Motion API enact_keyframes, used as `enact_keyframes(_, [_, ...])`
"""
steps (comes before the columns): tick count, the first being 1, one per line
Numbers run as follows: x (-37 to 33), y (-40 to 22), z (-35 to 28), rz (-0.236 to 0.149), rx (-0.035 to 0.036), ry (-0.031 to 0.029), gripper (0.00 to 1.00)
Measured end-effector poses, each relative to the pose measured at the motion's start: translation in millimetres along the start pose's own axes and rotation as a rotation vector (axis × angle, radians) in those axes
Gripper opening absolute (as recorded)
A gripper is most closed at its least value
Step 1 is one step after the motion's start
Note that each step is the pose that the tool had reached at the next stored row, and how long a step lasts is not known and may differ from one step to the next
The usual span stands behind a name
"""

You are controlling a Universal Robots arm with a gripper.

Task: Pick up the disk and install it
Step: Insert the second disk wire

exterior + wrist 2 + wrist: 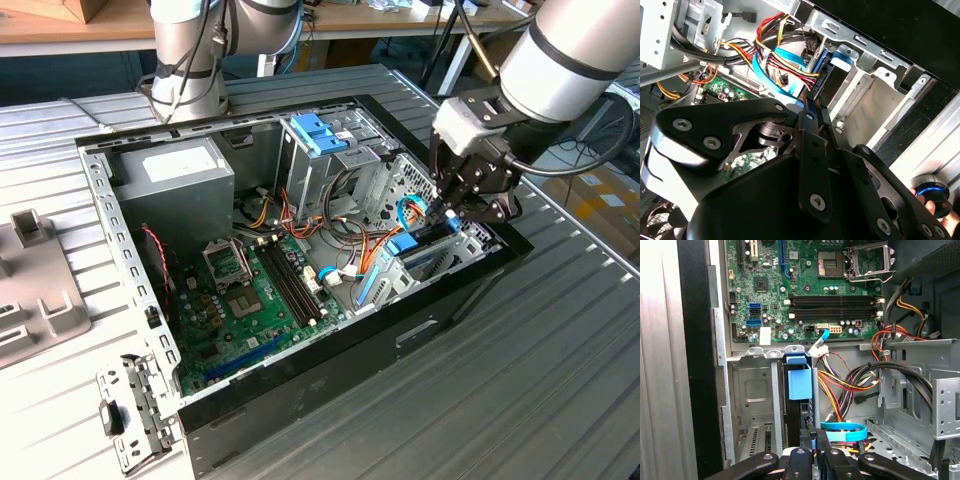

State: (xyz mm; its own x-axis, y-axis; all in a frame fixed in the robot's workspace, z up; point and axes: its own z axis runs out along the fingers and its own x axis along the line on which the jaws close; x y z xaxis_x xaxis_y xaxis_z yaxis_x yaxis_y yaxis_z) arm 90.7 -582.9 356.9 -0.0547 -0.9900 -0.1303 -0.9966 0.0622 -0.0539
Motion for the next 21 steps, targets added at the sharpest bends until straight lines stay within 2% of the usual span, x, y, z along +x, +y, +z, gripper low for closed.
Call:
enact_keyframes(4, [0.3,0.1,2.3,-0.012,-0.0016,-0.0008,0.16])
enact_keyframes(21, [1.6,0.5,12.2,-0.013,-0.0017,-0.0008,0.16])
